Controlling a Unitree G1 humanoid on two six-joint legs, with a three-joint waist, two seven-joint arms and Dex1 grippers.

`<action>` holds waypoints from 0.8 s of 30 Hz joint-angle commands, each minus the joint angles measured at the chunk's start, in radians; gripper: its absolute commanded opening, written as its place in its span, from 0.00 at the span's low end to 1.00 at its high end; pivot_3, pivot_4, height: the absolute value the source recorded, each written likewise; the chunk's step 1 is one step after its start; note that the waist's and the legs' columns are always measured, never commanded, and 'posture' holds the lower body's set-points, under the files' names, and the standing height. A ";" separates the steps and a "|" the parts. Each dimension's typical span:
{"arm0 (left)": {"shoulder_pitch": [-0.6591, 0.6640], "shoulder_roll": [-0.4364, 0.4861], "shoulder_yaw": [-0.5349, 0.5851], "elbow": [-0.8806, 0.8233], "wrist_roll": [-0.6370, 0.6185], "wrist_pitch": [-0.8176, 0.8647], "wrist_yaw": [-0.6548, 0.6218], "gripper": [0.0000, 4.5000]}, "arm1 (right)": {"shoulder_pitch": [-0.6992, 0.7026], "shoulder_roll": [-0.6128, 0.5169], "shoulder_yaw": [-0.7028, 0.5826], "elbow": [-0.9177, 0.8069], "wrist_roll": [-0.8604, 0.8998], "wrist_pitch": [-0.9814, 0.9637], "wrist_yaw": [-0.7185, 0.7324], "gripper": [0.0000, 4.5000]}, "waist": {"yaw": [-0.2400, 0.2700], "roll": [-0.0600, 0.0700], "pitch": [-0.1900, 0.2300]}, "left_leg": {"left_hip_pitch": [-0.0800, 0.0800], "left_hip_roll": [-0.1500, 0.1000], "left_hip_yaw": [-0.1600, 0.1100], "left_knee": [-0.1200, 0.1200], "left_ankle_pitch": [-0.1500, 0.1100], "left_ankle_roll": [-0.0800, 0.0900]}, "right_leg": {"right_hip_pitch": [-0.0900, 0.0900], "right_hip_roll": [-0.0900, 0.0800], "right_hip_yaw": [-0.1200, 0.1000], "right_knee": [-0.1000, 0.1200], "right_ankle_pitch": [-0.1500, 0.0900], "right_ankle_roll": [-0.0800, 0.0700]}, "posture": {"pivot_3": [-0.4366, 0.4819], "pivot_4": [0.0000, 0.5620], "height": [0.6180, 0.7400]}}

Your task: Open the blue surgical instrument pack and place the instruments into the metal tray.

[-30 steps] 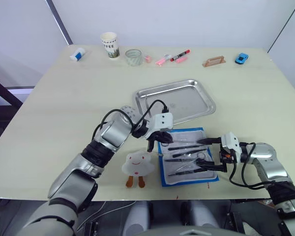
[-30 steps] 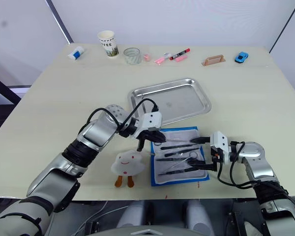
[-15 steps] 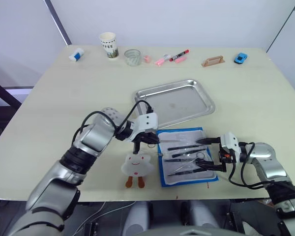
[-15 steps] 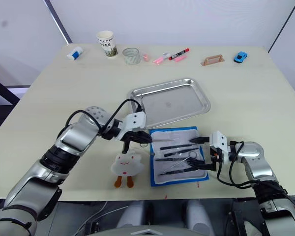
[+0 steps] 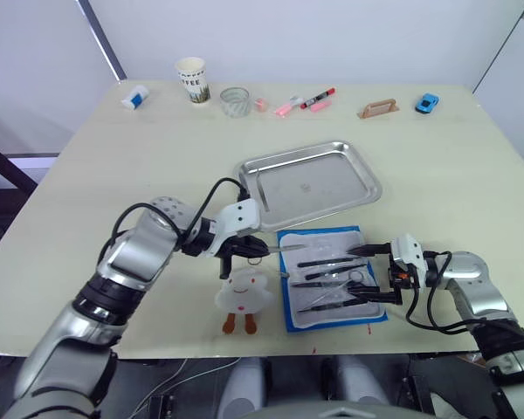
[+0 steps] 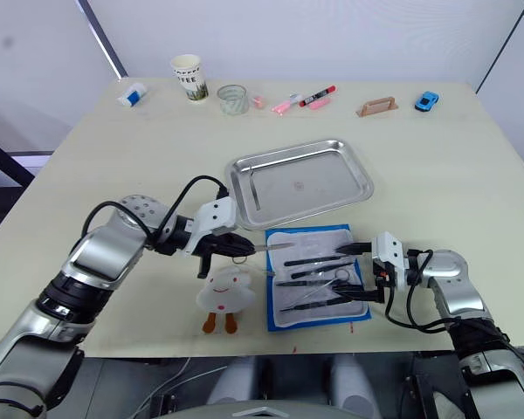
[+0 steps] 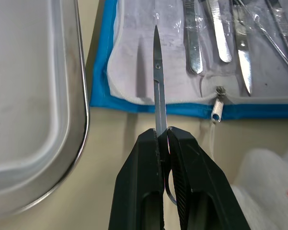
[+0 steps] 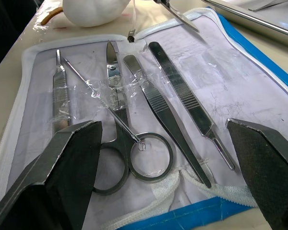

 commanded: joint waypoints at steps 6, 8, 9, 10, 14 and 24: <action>-0.020 -0.066 0.122 -0.097 -0.116 0.137 0.119 0.05 | 0.015 -0.006 0.029 0.040 -0.039 0.019 0.013 1.00 | 0.000 0.000 0.000 | 0.000 0.000 0.000 0.000 0.000 0.000 | 0.000 0.000 0.000 0.000 0.000 0.000 | 0.48 0.27 1.00; -0.042 -0.122 0.149 -0.097 -0.127 0.186 0.198 0.05 | 0.015 -0.007 0.028 0.039 -0.039 0.021 0.015 1.00 | 0.001 0.000 0.000 | 0.000 0.000 0.000 0.000 0.000 0.000 | 0.000 0.000 0.000 0.000 0.000 0.000 | 0.48 0.27 1.00; -0.054 -0.148 0.162 -0.097 -0.139 0.216 0.231 0.05 | 0.014 -0.008 0.028 0.038 -0.038 0.022 0.016 1.00 | 0.001 -0.001 0.000 | 0.000 0.000 0.000 0.000 0.000 0.000 | 0.000 0.000 0.000 0.000 0.000 0.000 | 0.48 0.27 1.00; -0.065 -0.171 0.171 -0.099 -0.147 0.240 0.261 0.05 | 0.013 -0.009 0.027 0.039 -0.038 0.022 0.017 1.00 | 0.001 -0.001 0.000 | 0.000 0.000 0.000 0.000 0.000 0.000 | 0.000 0.000 0.000 0.000 0.000 0.000 | 0.48 0.27 1.00; -0.117 -0.299 0.222 -0.083 -0.149 0.327 0.442 0.05 | 0.012 -0.013 0.025 0.036 -0.037 0.026 0.020 1.00 | 0.001 -0.001 0.000 | 0.000 0.000 0.000 0.000 0.000 0.000 | 0.000 0.000 0.000 0.000 0.000 0.000 | 0.48 0.27 1.00; -0.216 -0.684 0.329 0.038 -0.032 0.405 1.007 0.05 | -0.001 -0.027 0.026 0.040 -0.039 0.032 0.037 1.00 | 0.002 -0.001 0.000 | 0.000 -0.001 -0.001 0.001 0.000 0.000 | 0.000 -0.001 0.000 0.000 0.000 0.000 | 0.48 0.27 1.00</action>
